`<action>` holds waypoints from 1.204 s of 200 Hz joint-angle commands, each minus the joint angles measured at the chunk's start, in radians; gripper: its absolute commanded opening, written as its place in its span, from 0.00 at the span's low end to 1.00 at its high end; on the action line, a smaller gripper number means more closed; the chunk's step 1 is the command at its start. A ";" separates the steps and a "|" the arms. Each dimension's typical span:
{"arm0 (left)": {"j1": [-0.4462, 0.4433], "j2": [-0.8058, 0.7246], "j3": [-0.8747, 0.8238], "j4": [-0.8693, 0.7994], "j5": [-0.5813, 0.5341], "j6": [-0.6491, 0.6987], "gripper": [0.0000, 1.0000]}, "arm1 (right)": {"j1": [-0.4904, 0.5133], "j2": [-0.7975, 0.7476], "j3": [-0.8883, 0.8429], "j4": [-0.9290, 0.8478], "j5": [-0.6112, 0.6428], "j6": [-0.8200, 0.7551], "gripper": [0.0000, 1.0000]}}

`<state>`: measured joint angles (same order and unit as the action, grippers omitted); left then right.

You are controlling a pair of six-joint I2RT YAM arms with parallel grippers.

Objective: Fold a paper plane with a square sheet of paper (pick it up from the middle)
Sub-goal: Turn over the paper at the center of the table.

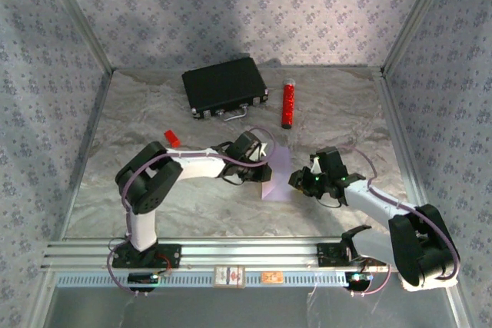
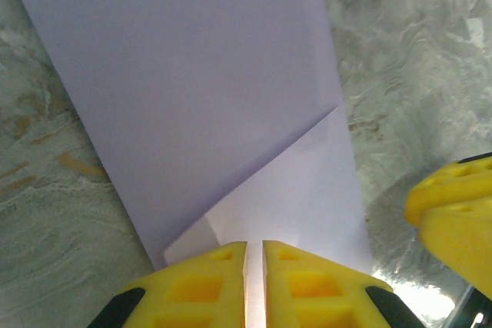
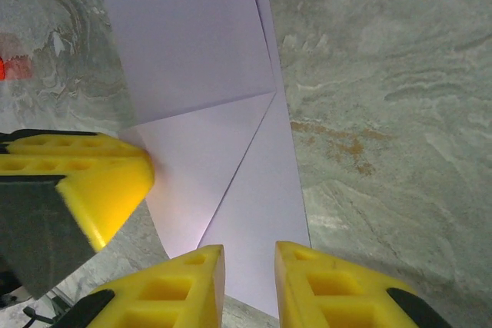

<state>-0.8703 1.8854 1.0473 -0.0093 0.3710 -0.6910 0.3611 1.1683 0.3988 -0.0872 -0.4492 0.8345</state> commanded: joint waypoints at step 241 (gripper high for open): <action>0.007 0.031 0.001 -0.048 -0.030 -0.029 0.10 | 0.050 -0.031 0.070 -0.179 0.061 0.082 0.37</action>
<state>-0.8658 1.9331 1.0599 0.0181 0.3882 -0.7235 0.4084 1.1542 0.4431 -0.2127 -0.3813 0.9493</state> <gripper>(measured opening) 0.102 0.364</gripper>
